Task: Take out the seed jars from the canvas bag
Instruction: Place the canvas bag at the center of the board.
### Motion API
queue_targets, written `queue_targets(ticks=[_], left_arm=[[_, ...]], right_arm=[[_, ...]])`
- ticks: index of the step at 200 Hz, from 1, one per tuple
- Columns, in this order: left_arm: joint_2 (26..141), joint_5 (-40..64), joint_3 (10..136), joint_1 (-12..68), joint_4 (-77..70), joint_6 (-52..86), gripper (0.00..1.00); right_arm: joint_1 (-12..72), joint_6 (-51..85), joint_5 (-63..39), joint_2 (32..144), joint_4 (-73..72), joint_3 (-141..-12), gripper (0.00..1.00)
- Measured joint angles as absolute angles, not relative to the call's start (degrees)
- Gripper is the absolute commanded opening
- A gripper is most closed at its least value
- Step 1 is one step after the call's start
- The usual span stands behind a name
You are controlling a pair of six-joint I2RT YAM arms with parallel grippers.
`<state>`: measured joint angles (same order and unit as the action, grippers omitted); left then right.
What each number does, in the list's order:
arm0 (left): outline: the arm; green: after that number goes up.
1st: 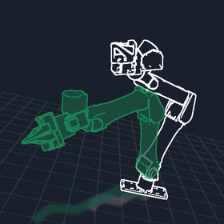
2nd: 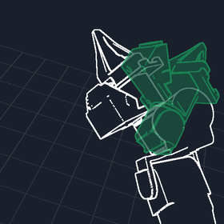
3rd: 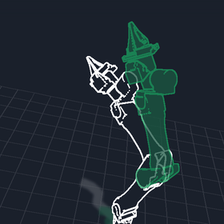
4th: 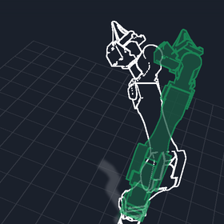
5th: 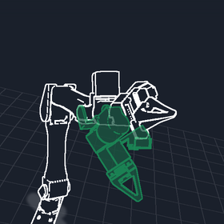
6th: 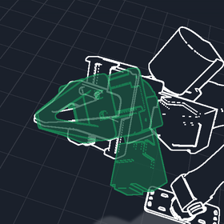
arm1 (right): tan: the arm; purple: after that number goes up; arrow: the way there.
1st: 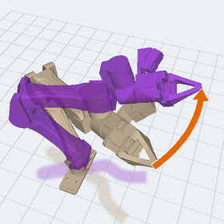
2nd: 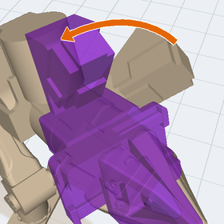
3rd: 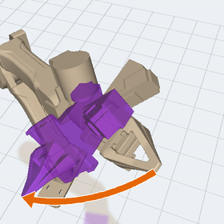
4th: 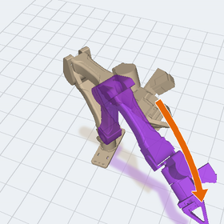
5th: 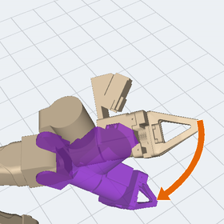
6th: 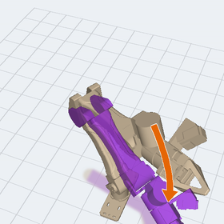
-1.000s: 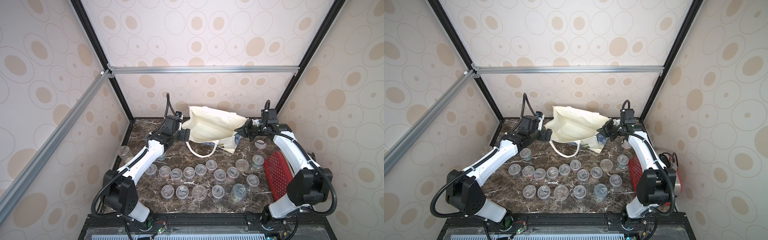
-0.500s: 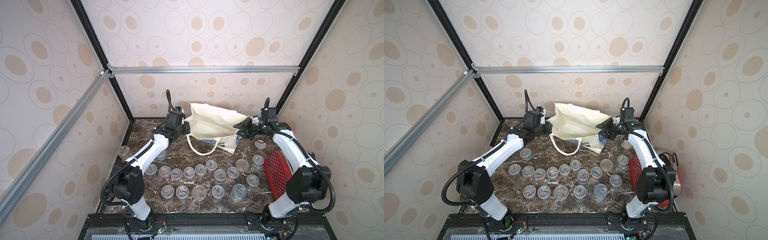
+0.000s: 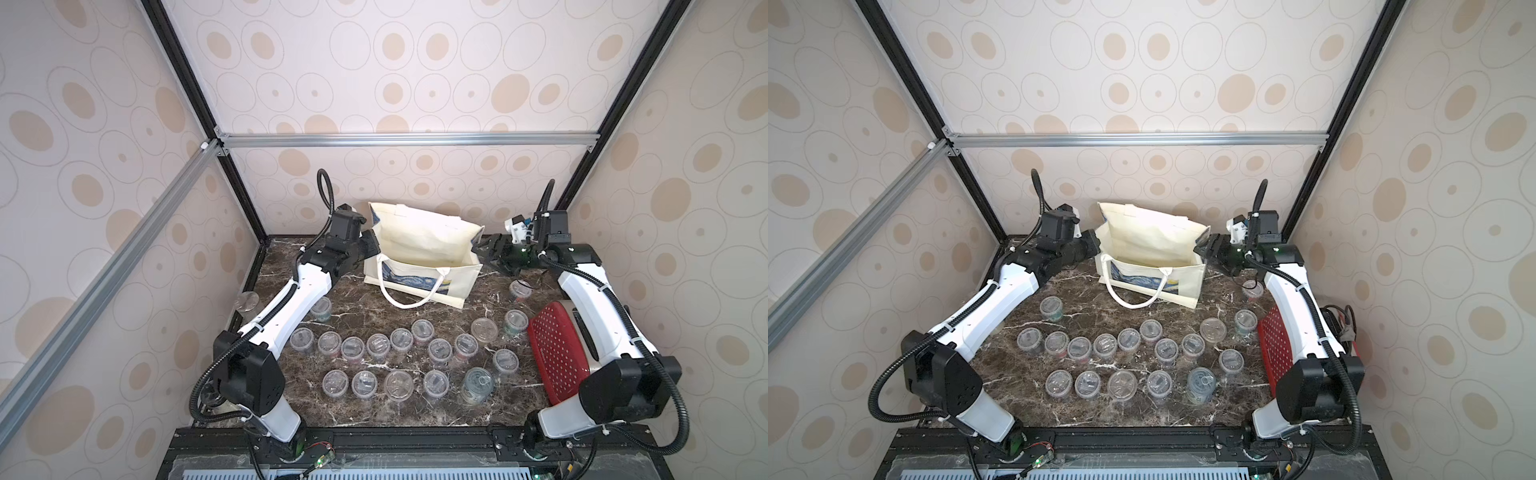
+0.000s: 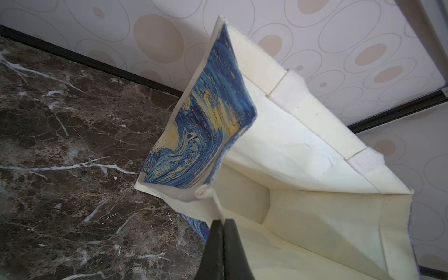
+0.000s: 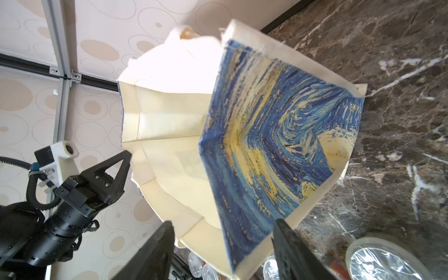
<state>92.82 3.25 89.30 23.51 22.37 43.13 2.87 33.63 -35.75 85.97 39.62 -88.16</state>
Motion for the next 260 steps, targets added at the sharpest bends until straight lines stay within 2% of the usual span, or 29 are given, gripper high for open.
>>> queue_targets(ticks=[5, 14, 20, 29, 32, 35, 37, 65, 79, 114, 148, 158, 207, 260], left_arm=[[92.84, 2.98, 89.54, 23.51, 22.37, 43.18, 0.29], [92.86, 2.46, 90.06, 23.51, 22.39, 43.7, 0.34], [92.88, 2.11, 90.59, 23.53, 22.35, 43.81, 0.42], [92.9, 1.67, 91.22, 23.51, 21.61, 43.97, 0.43], [92.92, 1.37, 91.44, 23.51, 21.28, 43.68, 0.43], [92.95, 1.21, 91.55, 23.51, 20.93, 43.66, 0.43], [92.97, 1.08, 91.61, 23.51, 20.64, 43.53, 0.43], [93.78, -1.15, 92.25, 23.51, 17.58, 41.3, 0.46], [94.37, -2.24, 92.25, 23.51, 17.04, 39.81, 0.6], [93.36, -4.84, 90.65, 23.51, 15.22, 35.38, 0.69], [85.91, -9.54, 83.0, 23.44, 12.91, 30.85, 0.88], [83.2, -10.76, 80.44, 23.44, 11.6, 29.02, 0.97], [68.38, -16.1, 62.13, 23.44, 1.04, 18.96, 0.98], [52.42, -27.68, 33.87, 22.94, -13.28, 12.29, 0.98]], right_arm=[[2.87, 33.12, -35.62, 85.71, 39.46, -88.16, 0.68], [2.9, 32.21, -35.07, 85.32, 39.2, -88.12, 0.68], [2.9, 31.55, -34.61, 84.93, 38.76, -87.88, 0.68], [2.87, 30.48, -34.09, 84.14, 37.91, -87.09, 0.71], [2.87, 30.11, -33.89, 83.72, 37.5, -86.63, 0.79], [2.87, 29.74, -33.78, 83.4, 37.23, -86.24, 0.96], [2.87, 29.61, -33.69, 83.11, 36.91, -85.84, 1.0], [2.9, 26.24, -33.34, 78.46, 32.18, -78.94, 0.99], [2.9, 24.86, -33.32, 75.9, 29.52, -74.87, 0.99], [2.9, 20.43, -33.8, 70.17, 24.1, -66.28, 0.98], [2.98, 14.24, -34.61, 65.1, 19.44, -59.27, 0.99], [3.05, 12.95, -34.37, 63.42, 17.32, -56.9, 0.99], [3.09, 9.61, -25.58, 52.38, 6.83, -44.18, 0.99], [3.16, 8.99, -11.25, 43.16, -0.93, -29.5, 0.98]])
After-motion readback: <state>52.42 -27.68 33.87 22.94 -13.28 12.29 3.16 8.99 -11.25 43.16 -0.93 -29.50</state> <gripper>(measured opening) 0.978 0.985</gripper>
